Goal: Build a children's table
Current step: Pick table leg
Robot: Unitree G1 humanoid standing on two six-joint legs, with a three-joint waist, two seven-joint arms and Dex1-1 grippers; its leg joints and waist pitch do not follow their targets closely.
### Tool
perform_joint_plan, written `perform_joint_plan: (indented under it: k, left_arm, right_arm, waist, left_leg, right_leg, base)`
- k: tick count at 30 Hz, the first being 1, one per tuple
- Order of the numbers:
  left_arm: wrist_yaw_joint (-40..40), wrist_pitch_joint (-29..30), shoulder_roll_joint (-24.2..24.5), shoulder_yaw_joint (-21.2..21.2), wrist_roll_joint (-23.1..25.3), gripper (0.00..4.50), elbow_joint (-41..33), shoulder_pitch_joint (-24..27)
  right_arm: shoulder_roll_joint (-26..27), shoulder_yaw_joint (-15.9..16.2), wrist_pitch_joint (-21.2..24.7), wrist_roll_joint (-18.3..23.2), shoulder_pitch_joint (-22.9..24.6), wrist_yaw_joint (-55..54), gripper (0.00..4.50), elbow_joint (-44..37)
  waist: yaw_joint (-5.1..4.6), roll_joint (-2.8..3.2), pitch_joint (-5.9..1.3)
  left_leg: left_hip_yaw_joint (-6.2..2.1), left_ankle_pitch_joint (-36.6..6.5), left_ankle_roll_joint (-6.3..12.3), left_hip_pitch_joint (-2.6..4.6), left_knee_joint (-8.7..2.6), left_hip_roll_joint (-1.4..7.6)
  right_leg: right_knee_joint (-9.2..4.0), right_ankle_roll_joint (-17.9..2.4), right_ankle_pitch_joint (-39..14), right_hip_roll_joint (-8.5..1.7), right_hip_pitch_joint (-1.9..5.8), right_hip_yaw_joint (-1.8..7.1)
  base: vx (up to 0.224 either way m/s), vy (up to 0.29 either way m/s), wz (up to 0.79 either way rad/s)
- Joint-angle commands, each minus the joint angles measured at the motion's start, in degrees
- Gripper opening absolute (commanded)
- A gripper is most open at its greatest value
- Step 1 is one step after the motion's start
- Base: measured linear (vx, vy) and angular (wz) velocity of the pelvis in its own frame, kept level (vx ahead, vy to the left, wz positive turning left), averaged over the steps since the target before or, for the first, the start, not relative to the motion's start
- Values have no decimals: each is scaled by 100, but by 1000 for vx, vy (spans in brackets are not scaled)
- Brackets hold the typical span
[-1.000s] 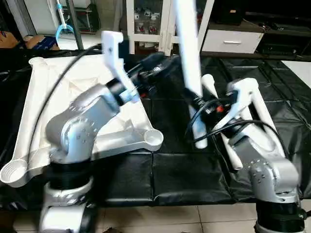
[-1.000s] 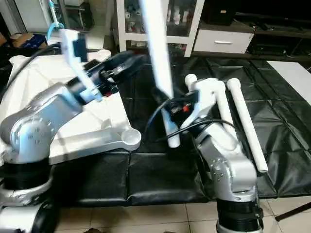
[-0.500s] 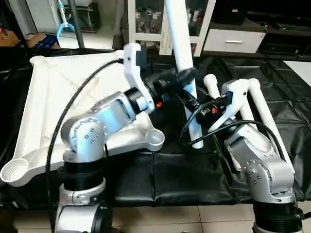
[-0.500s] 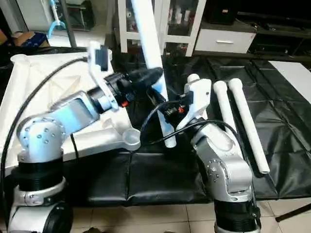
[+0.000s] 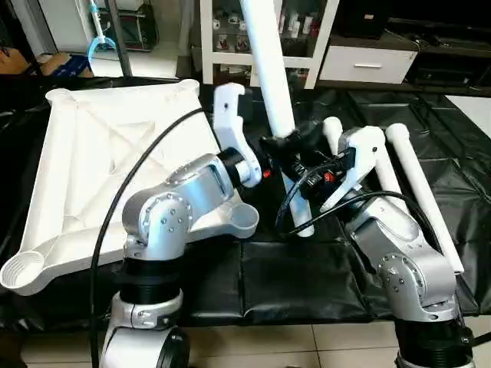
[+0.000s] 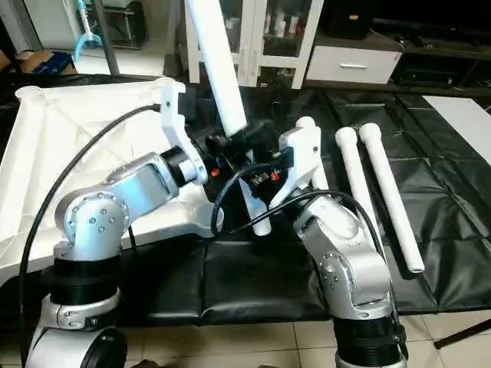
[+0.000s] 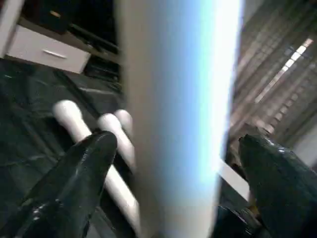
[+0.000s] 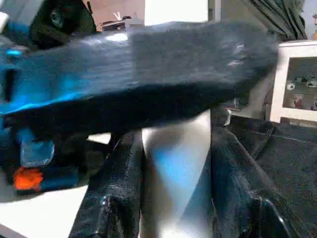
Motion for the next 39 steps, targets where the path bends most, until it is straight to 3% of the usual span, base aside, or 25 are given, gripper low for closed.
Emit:
perform_joint_plan:
  k: [1, 28, 31, 33, 39]
  left_arm:
    - [85, -25, -73, 89, -44, 394, 85, -104]
    - [429, 236, 0, 196, -16, 174, 190, -106]
    - [491, 120, 5, 307, 4, 169, 273, -181]
    - [504, 89, 13, 346, -4, 168, 291, -217]
    - [451, -14, 170, 422, 37, 166, 404, -349]
  right_arm:
    - [-23, 13, -112, -35, -78, 29, 143, -178]
    - [-74, 92, -201, -130, -49, -92, 143, -138]
    - [-87, 109, -170, -147, -47, -76, 213, -133]
    - [-102, 116, -149, -130, -41, -57, 215, -143]
    - [-241, 233, -21, -74, -2, 139, 276, -252]
  waist:
    - [4, 57, -378]
    - [43, 68, -380]
    - [43, 71, -381]
    - [41, 68, -378]
    - [28, 76, -392]
  left_leg:
    - [-62, -1047, -58, 92, -366, 160]
    - [-63, -1053, -78, 100, -368, 162]
    - [-61, -1023, -78, 97, -364, 156]
    - [-61, -1028, -74, 99, -365, 154]
    - [-69, -978, -50, 104, -357, 162]
  right_leg:
    - [-466, -777, -744, -328, 295, 230]
    - [-456, -786, -683, -330, 296, 228]
    - [-455, -789, -648, -327, 298, 230]
    - [-456, -793, -628, -324, 298, 229]
    - [-445, -796, -582, -331, 307, 227]
  base:
    - [0, 0, 0]
    - [0, 0, 0]
    - [0, 0, 0]
    - [0, 0, 0]
    - [0, 0, 0]
